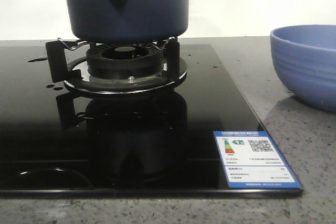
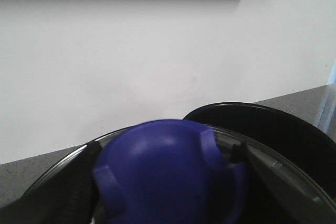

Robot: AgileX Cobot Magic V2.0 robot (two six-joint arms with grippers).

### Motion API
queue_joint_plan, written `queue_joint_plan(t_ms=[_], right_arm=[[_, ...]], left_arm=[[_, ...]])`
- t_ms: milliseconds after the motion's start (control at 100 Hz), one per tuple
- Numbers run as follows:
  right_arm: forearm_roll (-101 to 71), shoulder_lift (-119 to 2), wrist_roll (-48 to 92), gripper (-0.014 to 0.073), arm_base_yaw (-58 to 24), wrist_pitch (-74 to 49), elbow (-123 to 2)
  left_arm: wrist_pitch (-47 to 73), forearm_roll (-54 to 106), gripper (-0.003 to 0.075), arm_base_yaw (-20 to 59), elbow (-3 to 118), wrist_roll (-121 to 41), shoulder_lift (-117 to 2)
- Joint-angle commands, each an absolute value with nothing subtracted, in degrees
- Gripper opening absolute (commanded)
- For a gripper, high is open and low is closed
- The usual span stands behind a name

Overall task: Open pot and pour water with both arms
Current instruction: 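Grasp the rim of the light blue bowl with the right gripper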

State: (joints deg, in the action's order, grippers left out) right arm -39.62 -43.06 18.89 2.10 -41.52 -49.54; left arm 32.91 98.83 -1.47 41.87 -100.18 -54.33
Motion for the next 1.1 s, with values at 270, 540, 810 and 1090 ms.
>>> queue_joint_plan(t_ms=[270,540,810,1090], right_arm=[[-11.1,-57.3,-3.8,0.0526,7.3,-62.0,-61.4],[-15.5,-66.0,-3.8,0.0429,7.3,-59.6,-61.2],[-15.5,-72.0,-3.8,0.03,7.3,-59.7,-61.2],[-15.6,-73.3,-3.7,0.023,7.3,-57.8,-59.5]], left_arm=[[32.1,101.9,0.0262,3.0,43.8,-100.3,-53.3],[31.6,101.9,0.0262,3.4,43.8,-100.3,-53.3],[31.1,101.9,0.0262,3.8,43.8,-100.3,-53.3],[31.0,101.9,0.0261,3.8,43.8,-100.3,-53.3]])
